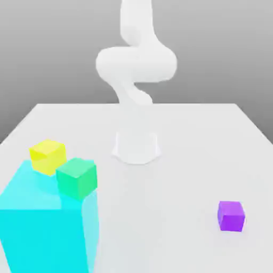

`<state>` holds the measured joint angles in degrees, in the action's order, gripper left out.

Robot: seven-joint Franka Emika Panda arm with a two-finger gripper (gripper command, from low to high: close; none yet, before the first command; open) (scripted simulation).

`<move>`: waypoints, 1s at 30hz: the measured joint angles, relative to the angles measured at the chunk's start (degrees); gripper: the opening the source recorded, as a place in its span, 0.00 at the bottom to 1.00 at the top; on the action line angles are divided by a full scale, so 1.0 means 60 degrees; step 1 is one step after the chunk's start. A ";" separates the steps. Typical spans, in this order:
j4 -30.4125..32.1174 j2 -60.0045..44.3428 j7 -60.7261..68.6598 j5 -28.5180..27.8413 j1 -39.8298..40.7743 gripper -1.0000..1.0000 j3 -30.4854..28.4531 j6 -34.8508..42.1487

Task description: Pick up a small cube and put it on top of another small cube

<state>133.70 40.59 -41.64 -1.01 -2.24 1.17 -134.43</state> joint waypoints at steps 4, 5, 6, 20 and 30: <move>0.0530 -0.1448 0.1163 -0.0283 -0.0667 0.50 0.0257 -0.0732; 0.0658 -0.1797 0.1450 -0.0340 -0.0826 0.50 0.0316 -0.0908; 0.0786 -0.2147 0.1718 -0.0420 -0.1010 0.50 0.0350 -0.1084; 0.2574 -0.6978 0.6134 -0.0659 -0.3194 0.50 0.1401 -0.3561; 0.2612 -0.9996 0.6483 -0.1578 -0.4035 0.00 0.0874 -0.5679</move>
<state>149.38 -19.39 -2.74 -10.47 -26.45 6.42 -168.50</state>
